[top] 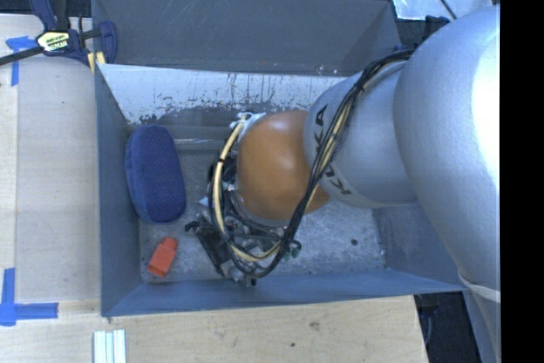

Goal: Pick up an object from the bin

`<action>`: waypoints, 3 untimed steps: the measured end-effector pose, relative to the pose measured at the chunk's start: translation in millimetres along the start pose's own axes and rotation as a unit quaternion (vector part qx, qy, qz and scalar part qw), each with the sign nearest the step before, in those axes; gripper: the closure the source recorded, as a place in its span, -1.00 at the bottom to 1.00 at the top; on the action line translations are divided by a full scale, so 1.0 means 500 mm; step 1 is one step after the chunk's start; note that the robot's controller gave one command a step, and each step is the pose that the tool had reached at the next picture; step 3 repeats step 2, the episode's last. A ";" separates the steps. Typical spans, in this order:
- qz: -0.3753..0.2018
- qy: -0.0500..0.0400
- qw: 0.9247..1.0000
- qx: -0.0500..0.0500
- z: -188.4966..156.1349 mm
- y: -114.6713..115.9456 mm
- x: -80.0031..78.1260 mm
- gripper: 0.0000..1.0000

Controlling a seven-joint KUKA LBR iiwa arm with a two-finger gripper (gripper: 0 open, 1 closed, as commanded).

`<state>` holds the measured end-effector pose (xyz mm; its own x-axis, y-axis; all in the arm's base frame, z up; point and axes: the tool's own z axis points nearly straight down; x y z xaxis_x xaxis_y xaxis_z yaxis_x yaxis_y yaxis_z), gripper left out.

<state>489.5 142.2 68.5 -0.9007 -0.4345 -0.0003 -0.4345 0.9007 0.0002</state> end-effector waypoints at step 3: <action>-0.024 -0.004 1.000 0.001 -0.291 -0.043 -0.011 1.00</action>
Offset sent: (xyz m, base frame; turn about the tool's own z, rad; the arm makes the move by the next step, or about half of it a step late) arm 0.0000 0.0000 0.0000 0.0000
